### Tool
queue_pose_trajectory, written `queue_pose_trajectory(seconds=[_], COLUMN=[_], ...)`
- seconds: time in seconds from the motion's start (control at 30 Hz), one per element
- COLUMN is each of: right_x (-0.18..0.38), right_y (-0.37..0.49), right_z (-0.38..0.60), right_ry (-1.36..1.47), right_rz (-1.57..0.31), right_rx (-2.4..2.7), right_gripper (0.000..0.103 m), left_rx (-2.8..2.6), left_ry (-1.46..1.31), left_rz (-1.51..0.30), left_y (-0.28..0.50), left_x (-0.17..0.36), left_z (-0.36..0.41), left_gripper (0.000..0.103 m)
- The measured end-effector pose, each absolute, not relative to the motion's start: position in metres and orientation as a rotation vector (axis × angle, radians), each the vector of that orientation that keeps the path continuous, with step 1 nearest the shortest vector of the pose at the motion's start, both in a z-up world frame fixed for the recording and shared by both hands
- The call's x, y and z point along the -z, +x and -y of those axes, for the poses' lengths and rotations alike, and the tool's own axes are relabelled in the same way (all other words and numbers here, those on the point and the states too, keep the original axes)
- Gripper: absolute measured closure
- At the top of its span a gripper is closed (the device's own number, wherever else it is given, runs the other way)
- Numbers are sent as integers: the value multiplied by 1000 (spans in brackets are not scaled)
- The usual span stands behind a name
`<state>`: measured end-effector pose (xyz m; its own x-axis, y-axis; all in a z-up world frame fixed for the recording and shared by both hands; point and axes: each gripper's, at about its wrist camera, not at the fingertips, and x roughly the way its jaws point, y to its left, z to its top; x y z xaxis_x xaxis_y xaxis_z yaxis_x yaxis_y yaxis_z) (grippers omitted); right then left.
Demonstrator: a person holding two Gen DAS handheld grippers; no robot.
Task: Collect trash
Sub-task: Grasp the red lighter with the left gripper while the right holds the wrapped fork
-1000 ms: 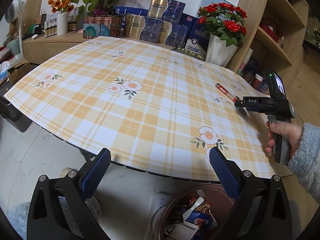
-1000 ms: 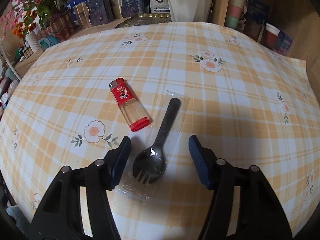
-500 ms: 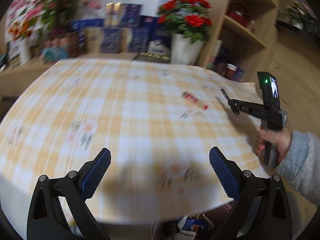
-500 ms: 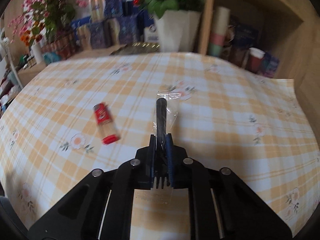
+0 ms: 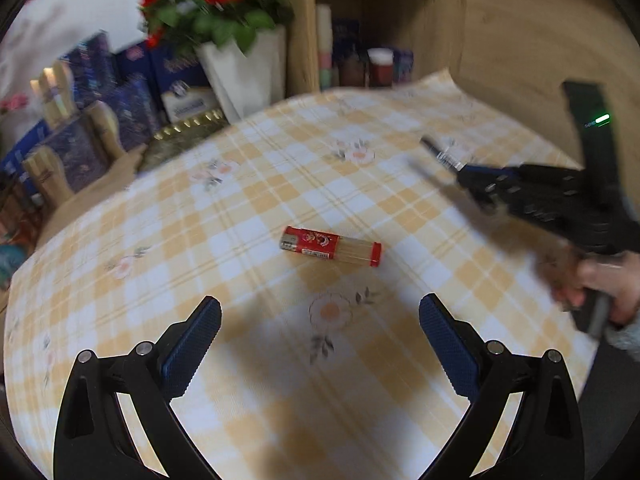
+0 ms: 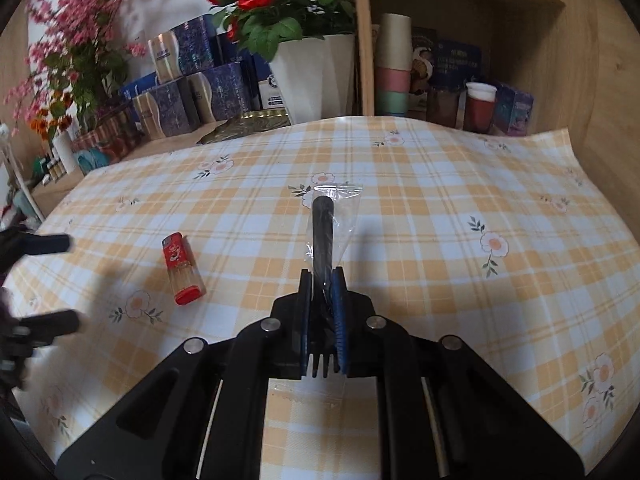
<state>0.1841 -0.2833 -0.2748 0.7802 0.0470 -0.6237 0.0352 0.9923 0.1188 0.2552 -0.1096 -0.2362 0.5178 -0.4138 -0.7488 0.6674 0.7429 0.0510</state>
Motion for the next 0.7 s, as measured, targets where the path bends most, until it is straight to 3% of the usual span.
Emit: queue_pose_trajectory(seconds=[0.37, 0.6, 0.67, 0.7], right_x=[277, 278, 278, 278], right_y=[183, 185, 185, 186], right_z=[291, 293, 292, 291], right_ry=[177, 192, 188, 186], right_rz=[-683, -691, -694, -695], right_rx=[-17, -21, -24, -25], right_gripper=[89, 89, 89, 89], left_rx=[693, 717, 721, 726], left_ry=[487, 417, 413, 409], left_rz=[-903, -964, -960, -951], left_y=[311, 330, 329, 327], left_x=[273, 278, 277, 276], left_z=[164, 168, 167, 166], left_gripper=[6, 6, 9, 18])
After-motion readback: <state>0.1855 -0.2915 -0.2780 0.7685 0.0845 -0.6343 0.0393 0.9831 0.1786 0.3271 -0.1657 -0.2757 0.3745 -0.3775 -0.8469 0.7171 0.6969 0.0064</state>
